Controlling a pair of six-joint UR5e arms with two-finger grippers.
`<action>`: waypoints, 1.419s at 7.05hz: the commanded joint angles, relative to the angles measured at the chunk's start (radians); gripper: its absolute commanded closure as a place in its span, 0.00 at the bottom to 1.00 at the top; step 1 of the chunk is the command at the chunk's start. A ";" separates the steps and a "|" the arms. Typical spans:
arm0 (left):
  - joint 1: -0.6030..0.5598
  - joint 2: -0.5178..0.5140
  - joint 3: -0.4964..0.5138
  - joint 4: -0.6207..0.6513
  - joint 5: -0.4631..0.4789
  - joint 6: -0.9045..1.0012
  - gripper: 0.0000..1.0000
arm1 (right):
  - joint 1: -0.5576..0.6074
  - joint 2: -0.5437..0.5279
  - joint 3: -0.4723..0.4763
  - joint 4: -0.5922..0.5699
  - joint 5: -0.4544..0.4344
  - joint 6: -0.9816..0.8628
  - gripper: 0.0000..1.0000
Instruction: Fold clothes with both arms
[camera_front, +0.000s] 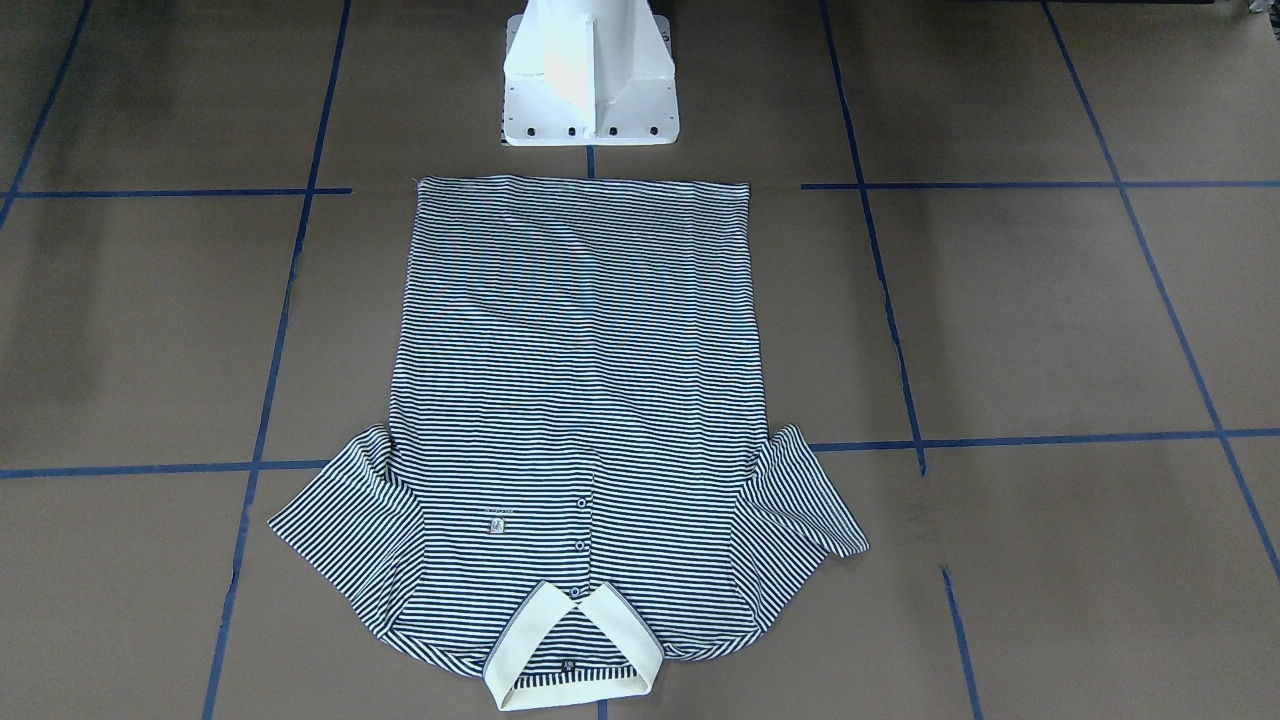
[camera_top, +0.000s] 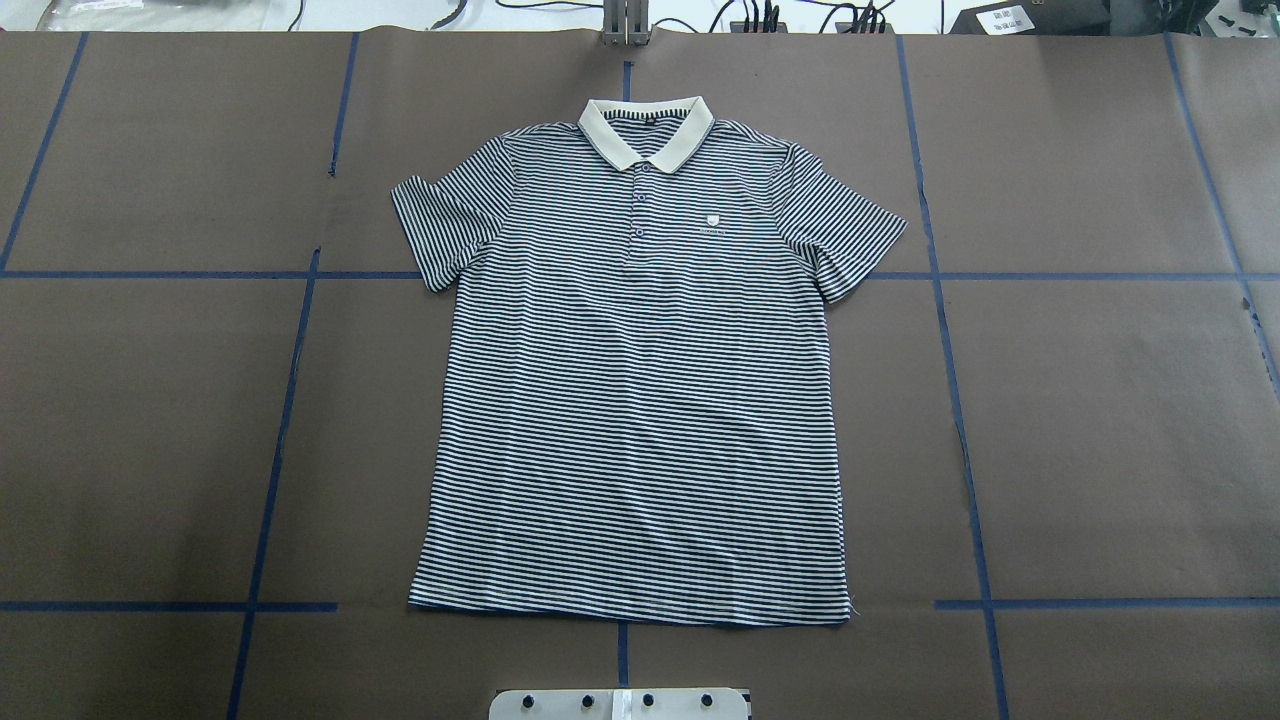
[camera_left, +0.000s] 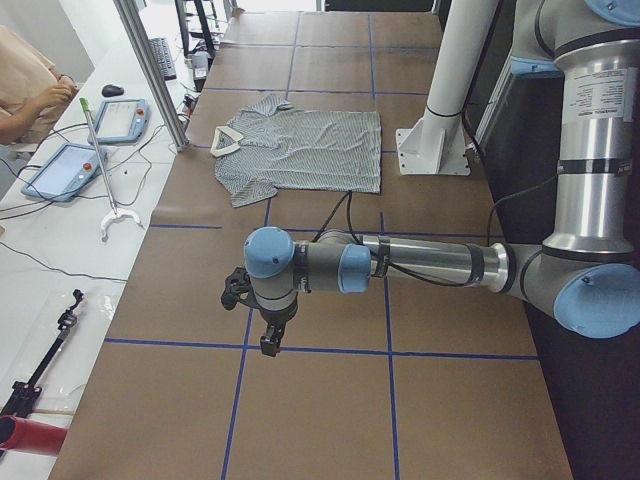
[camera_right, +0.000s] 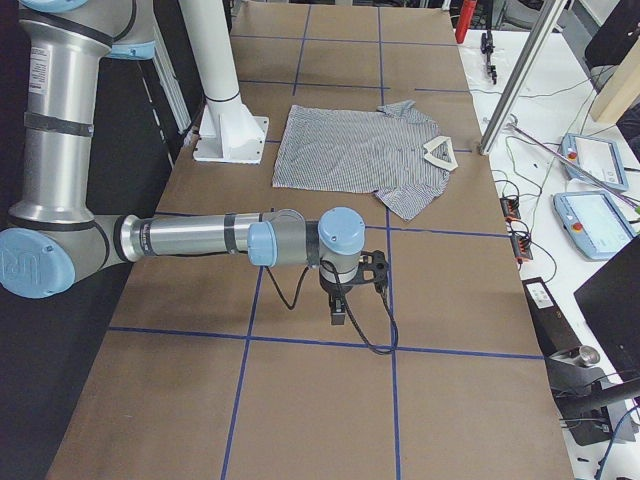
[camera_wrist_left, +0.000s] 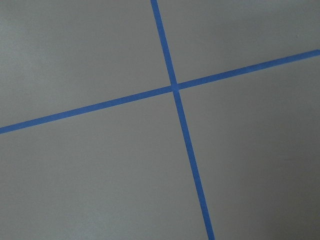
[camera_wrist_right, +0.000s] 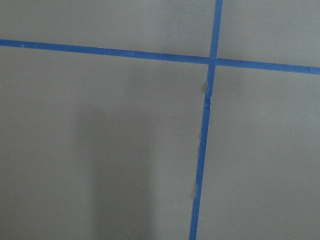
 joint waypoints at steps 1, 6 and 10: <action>0.000 0.001 -0.004 -0.001 -0.007 0.000 0.00 | -0.065 0.051 -0.021 0.036 0.007 0.004 0.00; 0.000 -0.004 -0.007 -0.004 -0.028 -0.006 0.00 | -0.305 0.411 -0.289 0.416 -0.012 0.821 0.00; 0.000 -0.002 -0.004 -0.026 -0.030 -0.006 0.00 | -0.513 0.538 -0.461 0.670 -0.246 1.156 0.02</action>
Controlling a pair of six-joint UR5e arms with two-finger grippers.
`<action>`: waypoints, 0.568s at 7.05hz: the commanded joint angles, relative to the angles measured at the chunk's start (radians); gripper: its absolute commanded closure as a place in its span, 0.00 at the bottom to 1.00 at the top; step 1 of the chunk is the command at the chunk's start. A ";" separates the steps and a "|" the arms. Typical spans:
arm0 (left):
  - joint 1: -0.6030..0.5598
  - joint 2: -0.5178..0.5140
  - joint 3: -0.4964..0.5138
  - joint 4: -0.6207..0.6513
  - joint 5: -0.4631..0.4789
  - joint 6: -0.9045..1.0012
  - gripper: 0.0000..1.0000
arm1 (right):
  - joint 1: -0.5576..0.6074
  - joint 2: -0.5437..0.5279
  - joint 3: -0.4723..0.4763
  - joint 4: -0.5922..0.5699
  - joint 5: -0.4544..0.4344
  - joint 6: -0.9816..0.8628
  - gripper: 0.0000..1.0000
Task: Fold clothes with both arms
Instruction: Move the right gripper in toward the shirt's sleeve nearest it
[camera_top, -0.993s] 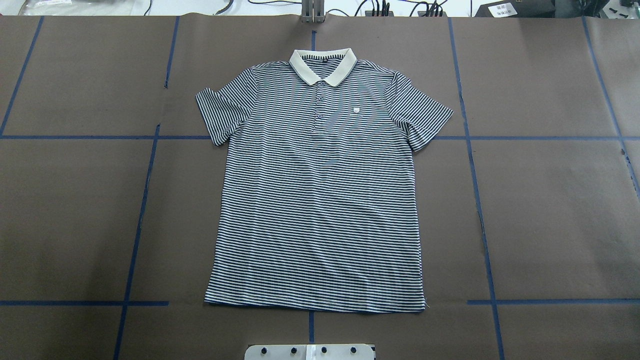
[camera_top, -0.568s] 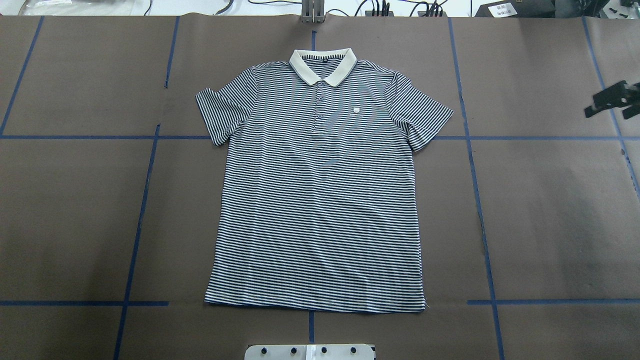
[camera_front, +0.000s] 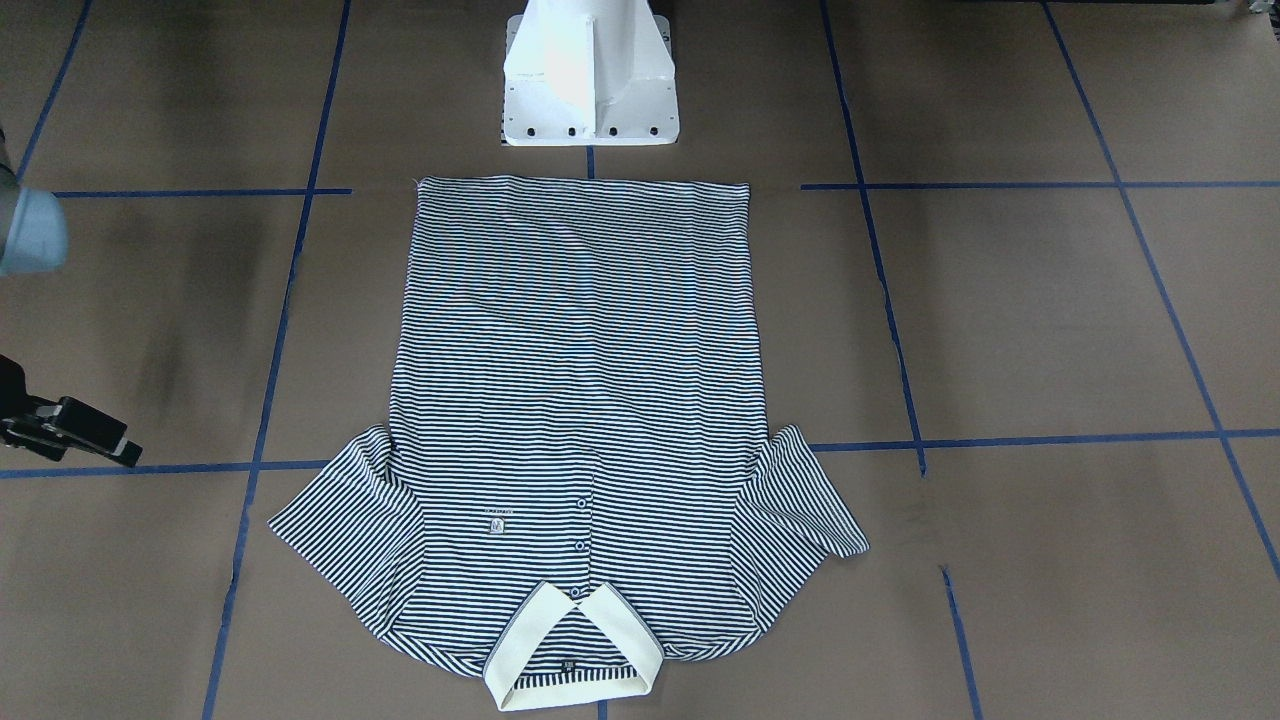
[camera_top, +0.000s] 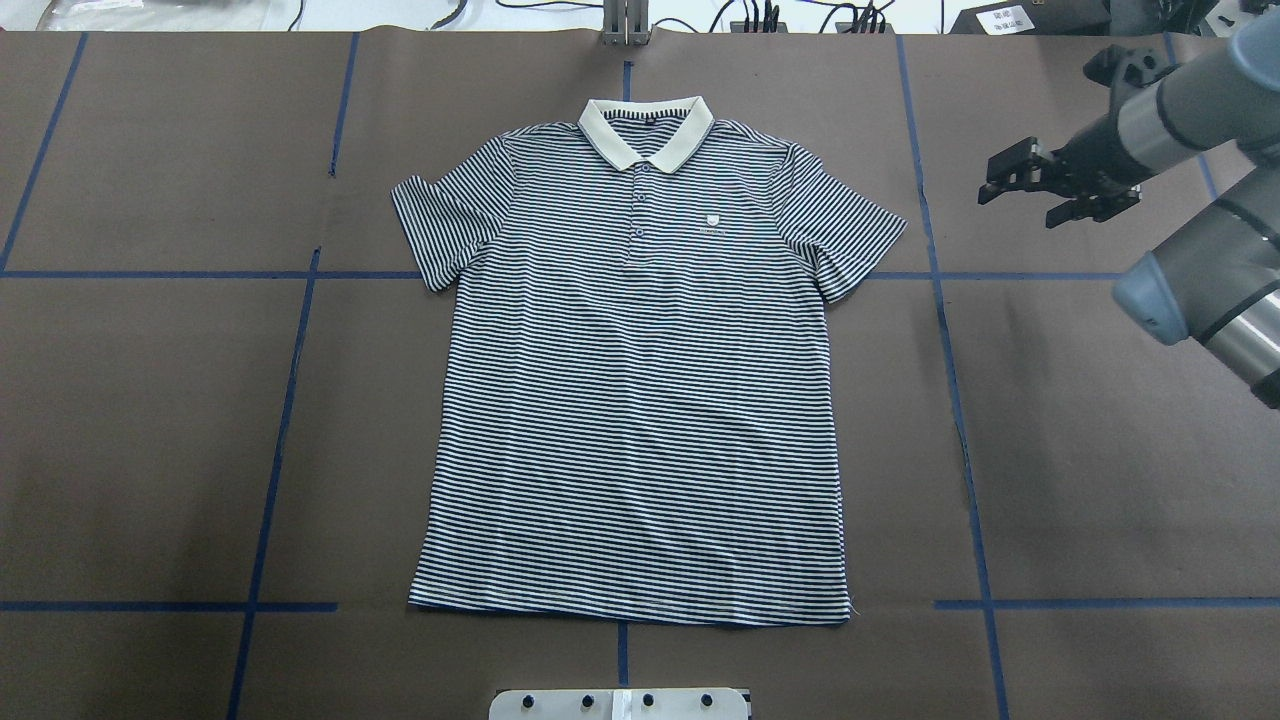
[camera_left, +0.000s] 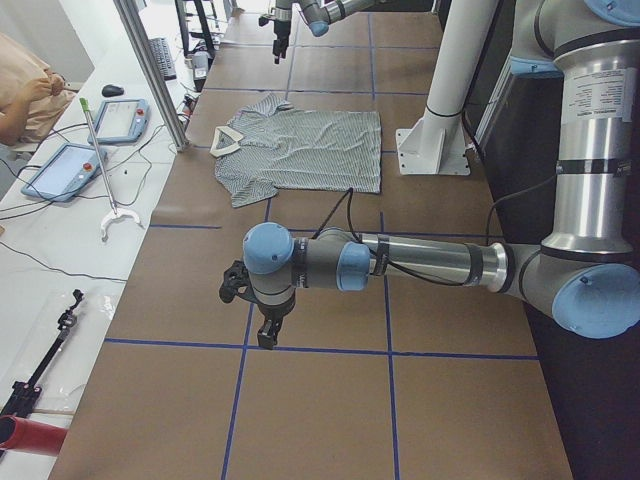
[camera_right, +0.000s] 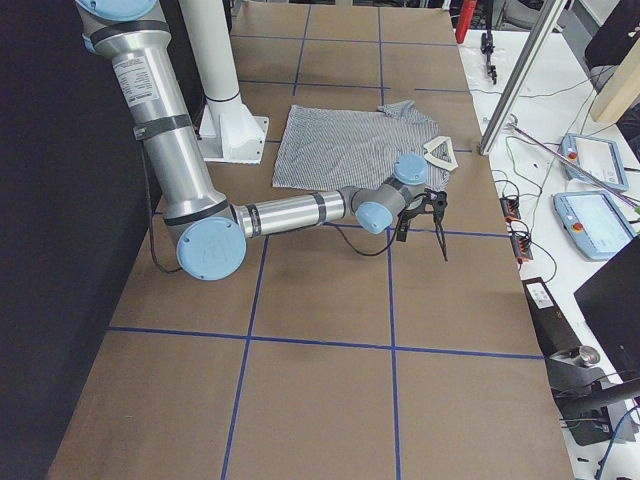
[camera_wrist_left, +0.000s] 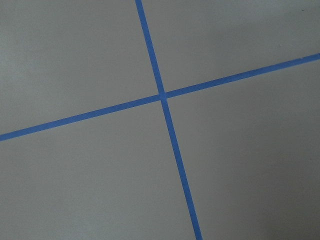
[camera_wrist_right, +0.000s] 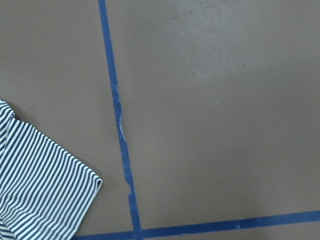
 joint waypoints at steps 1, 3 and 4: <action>0.001 0.000 0.010 -0.009 0.000 0.000 0.00 | -0.104 0.044 -0.035 0.023 -0.122 0.082 0.05; 0.000 0.005 0.012 -0.031 0.000 0.000 0.00 | -0.152 0.079 -0.067 0.023 -0.176 0.082 0.11; 0.000 0.011 0.003 -0.031 0.000 0.000 0.00 | -0.154 0.105 -0.094 0.022 -0.179 0.082 0.15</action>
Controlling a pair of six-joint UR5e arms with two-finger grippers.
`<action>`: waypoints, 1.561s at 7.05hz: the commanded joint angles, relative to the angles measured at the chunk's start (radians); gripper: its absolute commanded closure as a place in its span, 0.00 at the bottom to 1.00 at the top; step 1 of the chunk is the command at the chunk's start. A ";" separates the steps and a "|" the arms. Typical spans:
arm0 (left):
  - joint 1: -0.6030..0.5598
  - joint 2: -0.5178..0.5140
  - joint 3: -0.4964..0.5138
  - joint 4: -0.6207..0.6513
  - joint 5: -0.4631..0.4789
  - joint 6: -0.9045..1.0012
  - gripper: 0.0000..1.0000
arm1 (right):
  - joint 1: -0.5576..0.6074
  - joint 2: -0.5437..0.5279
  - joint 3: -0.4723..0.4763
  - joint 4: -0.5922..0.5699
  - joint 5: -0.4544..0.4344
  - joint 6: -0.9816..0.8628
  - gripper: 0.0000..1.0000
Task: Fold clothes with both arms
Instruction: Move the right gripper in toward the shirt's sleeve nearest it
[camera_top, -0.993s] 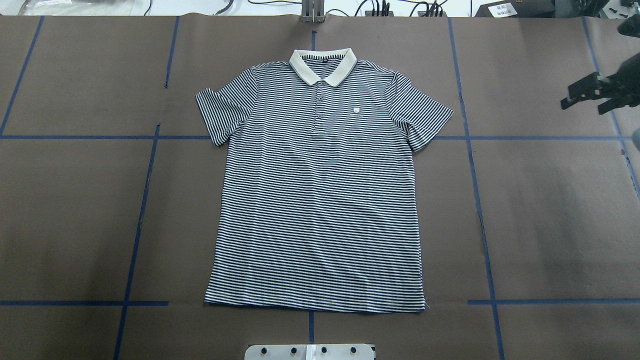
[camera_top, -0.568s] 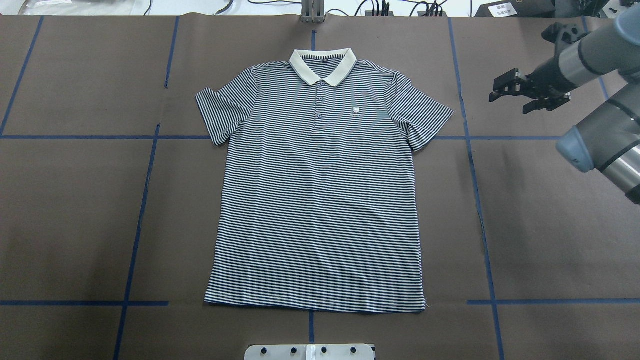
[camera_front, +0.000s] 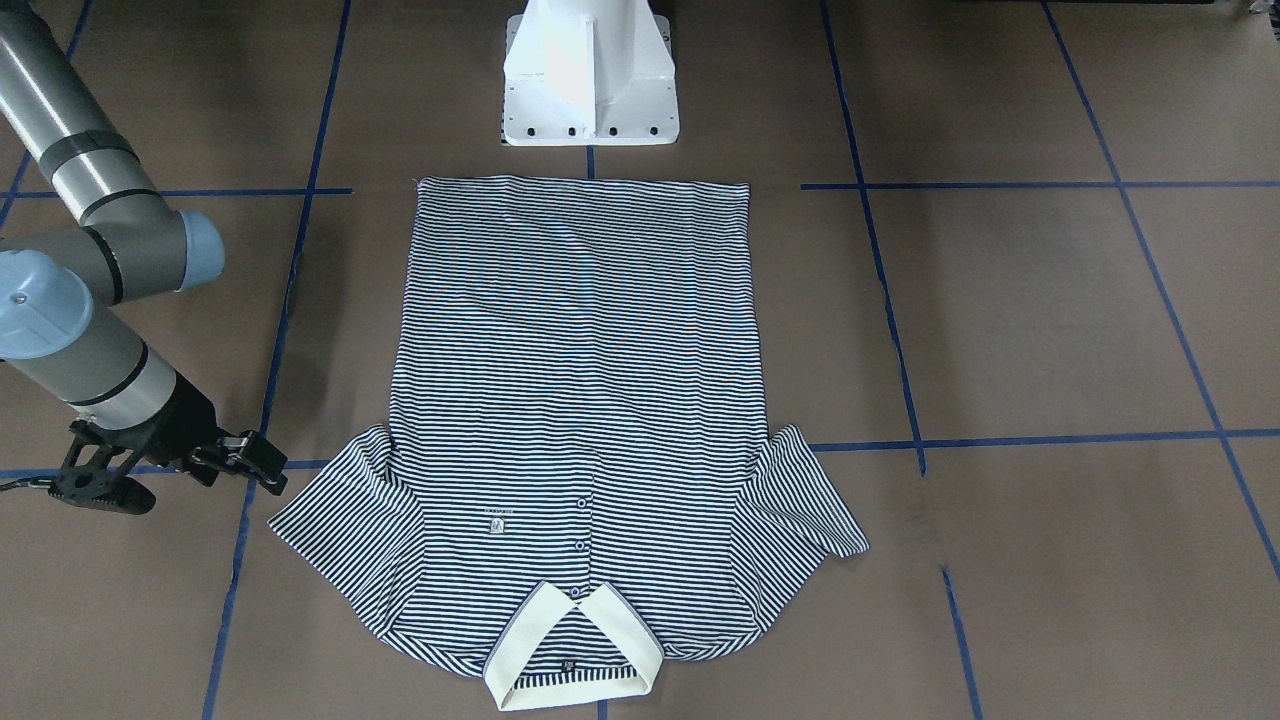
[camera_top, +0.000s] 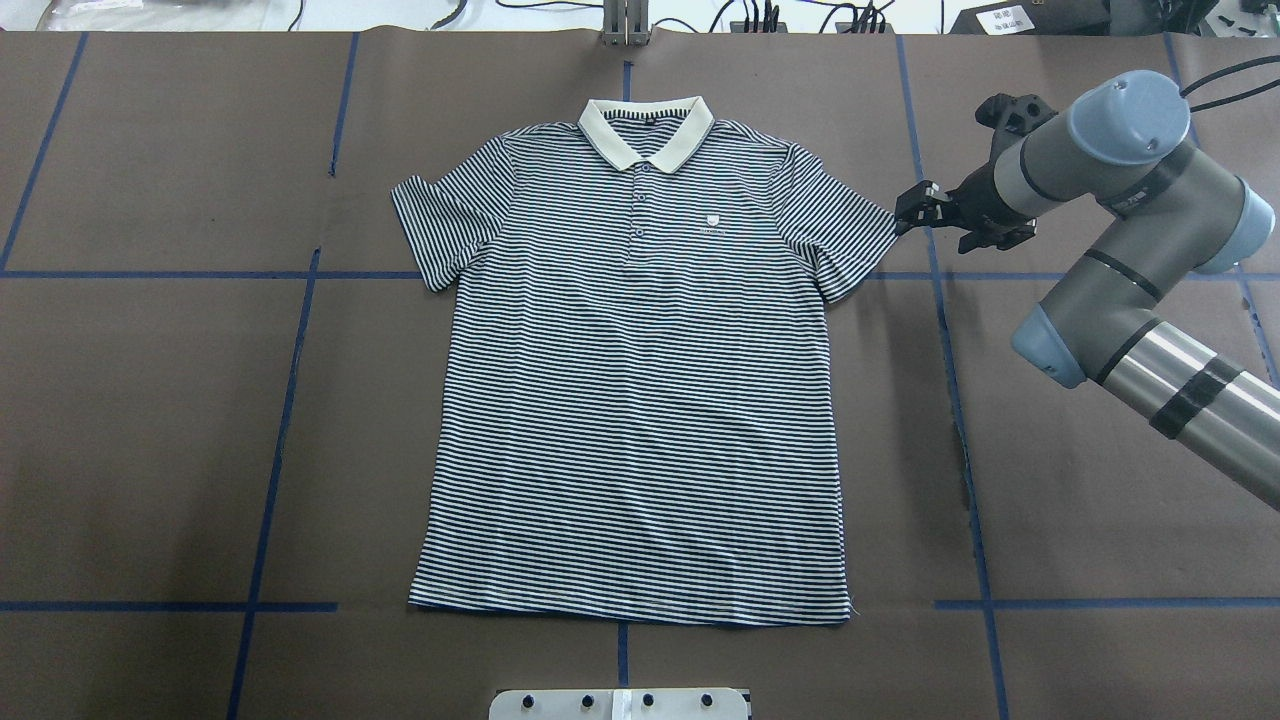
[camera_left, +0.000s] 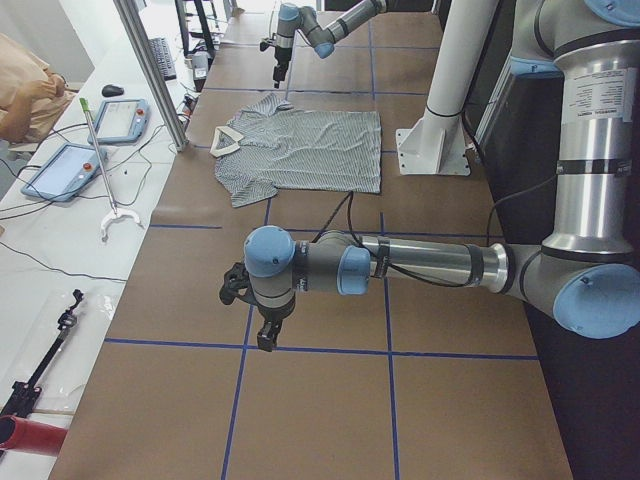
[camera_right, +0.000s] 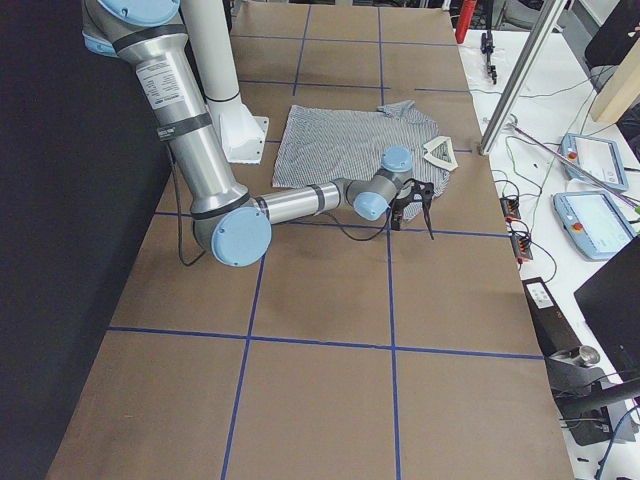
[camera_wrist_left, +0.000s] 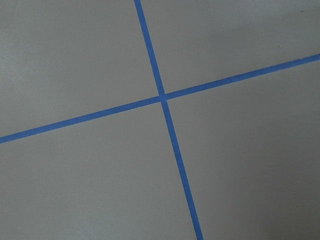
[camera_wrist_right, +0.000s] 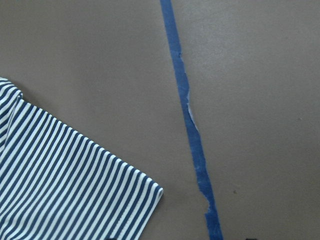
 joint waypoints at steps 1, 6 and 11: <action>-0.001 0.006 0.003 -0.003 -0.002 0.002 0.00 | -0.013 0.055 -0.048 -0.003 -0.028 0.002 0.18; -0.001 0.007 0.006 -0.024 0.000 0.002 0.00 | -0.039 0.089 -0.096 -0.001 -0.126 0.000 0.38; -0.001 0.007 0.002 -0.024 0.000 0.000 0.00 | -0.042 0.090 -0.084 0.003 -0.131 0.006 1.00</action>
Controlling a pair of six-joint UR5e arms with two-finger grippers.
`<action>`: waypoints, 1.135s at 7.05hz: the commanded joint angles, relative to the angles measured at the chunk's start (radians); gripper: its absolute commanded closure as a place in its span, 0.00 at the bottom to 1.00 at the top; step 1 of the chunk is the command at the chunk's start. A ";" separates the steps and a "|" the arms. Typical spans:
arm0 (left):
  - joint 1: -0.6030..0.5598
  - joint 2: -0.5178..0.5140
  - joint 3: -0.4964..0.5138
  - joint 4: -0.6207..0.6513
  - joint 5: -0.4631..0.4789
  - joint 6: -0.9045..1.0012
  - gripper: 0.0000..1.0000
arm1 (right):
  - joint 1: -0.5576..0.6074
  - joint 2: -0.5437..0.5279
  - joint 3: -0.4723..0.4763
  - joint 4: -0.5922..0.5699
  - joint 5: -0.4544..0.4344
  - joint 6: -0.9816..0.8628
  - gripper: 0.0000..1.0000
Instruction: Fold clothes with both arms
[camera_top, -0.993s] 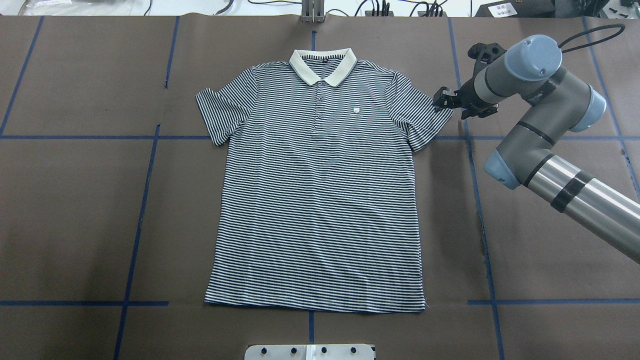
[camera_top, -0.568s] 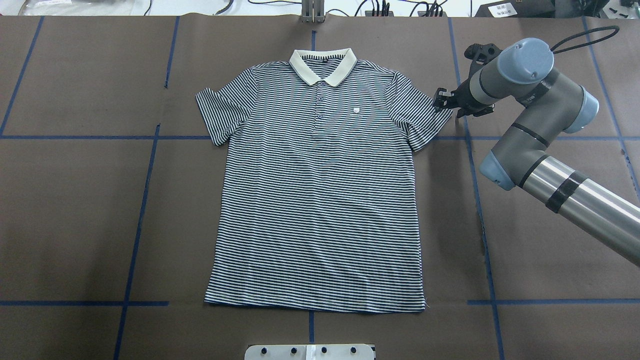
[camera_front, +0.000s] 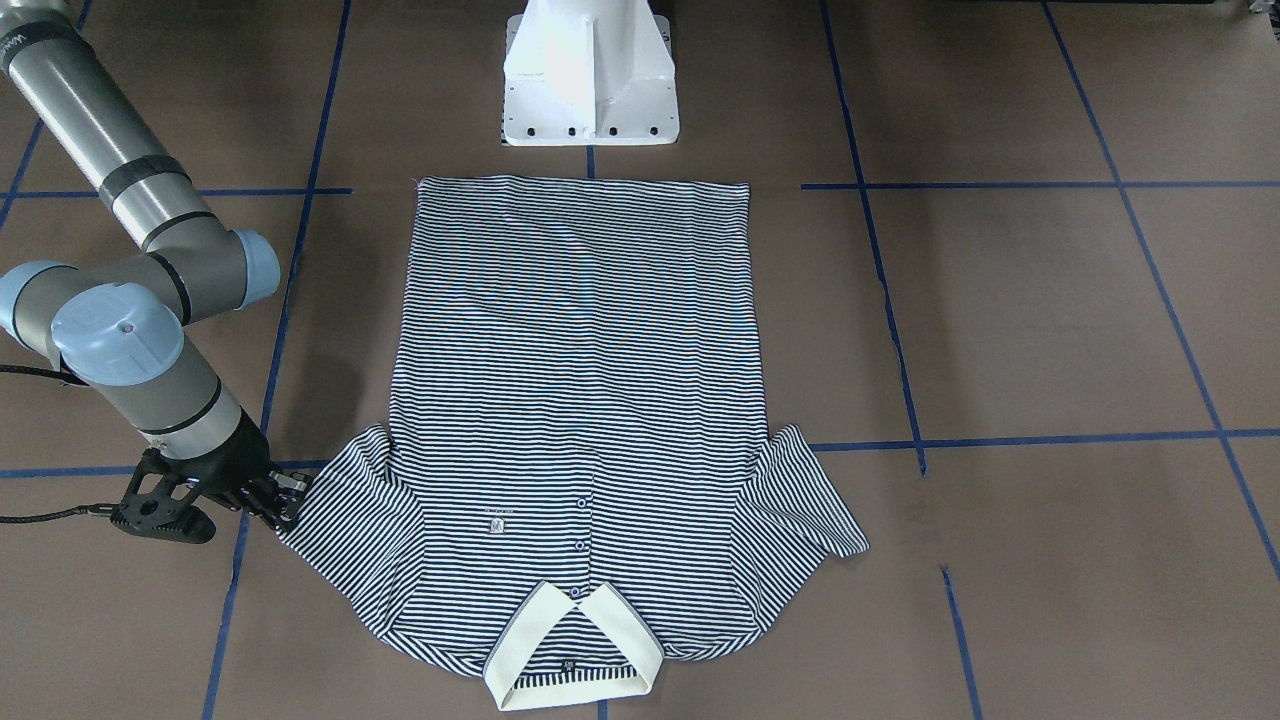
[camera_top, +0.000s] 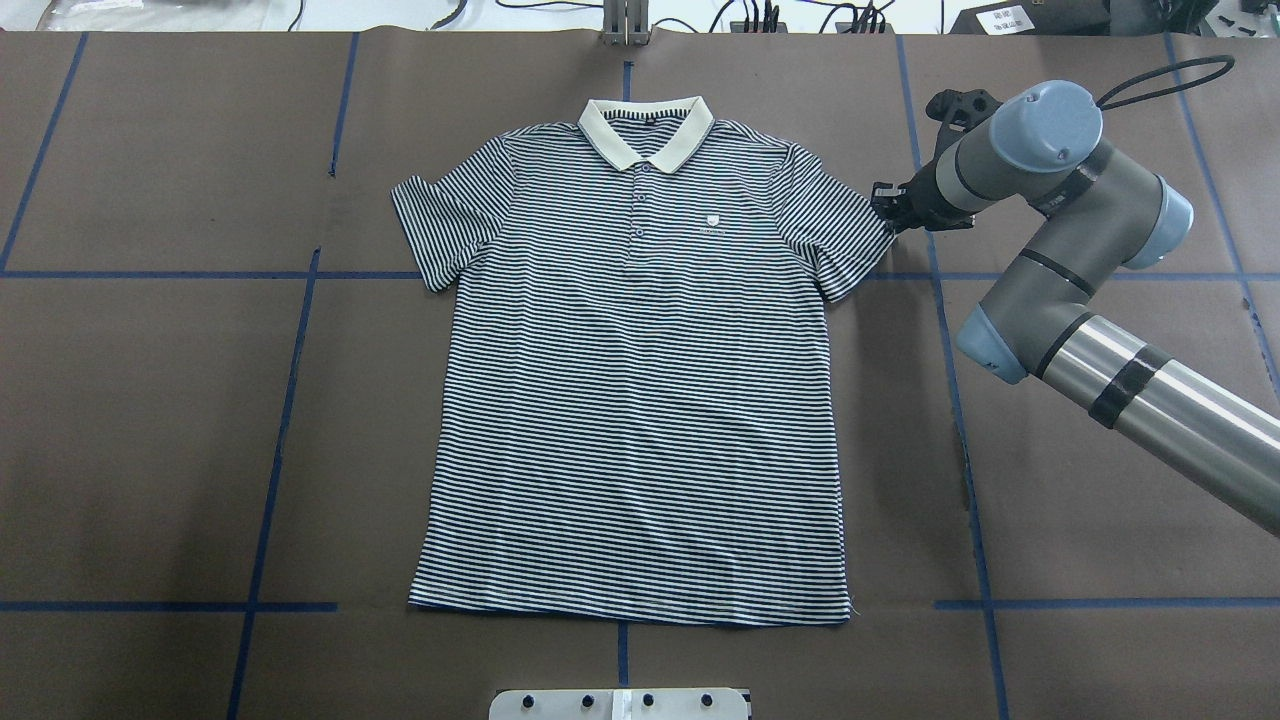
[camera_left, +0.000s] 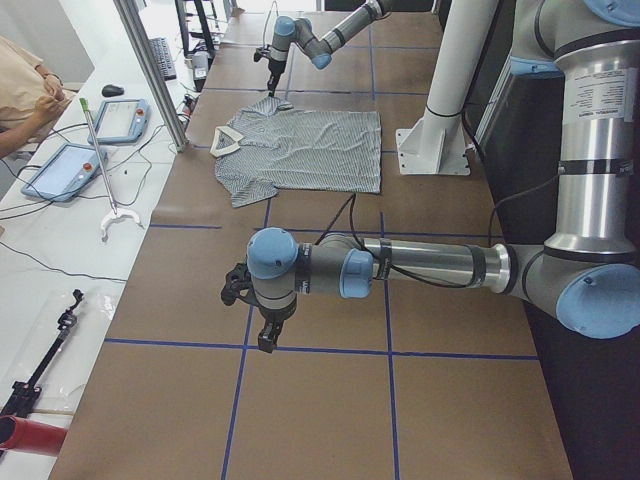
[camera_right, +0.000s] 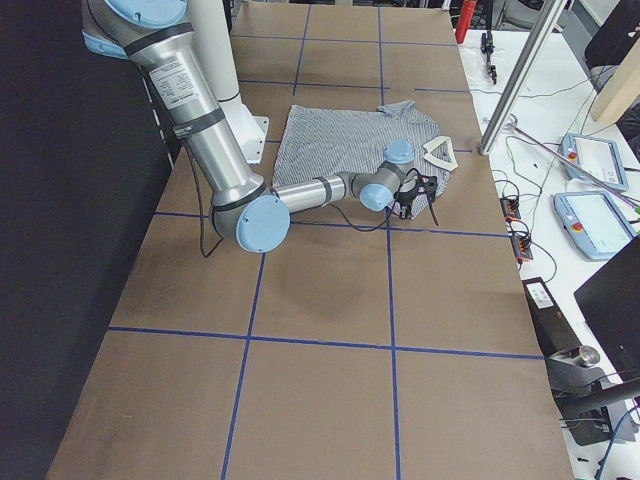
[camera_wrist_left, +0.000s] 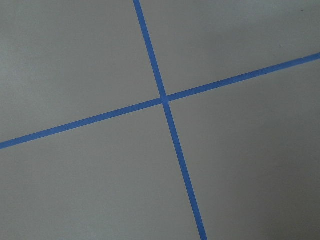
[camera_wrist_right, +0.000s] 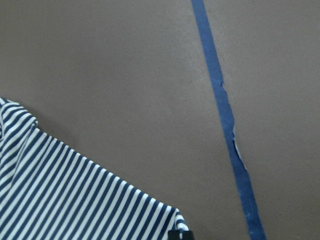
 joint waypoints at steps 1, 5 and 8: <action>0.000 0.000 -0.003 0.000 0.000 0.000 0.00 | 0.000 0.030 0.020 -0.001 0.006 0.005 1.00; 0.000 0.000 -0.006 0.000 0.000 0.000 0.00 | -0.109 0.274 -0.067 -0.093 -0.111 0.280 1.00; 0.000 0.000 -0.006 0.000 0.000 -0.002 0.00 | -0.150 0.345 -0.175 -0.090 -0.200 0.305 1.00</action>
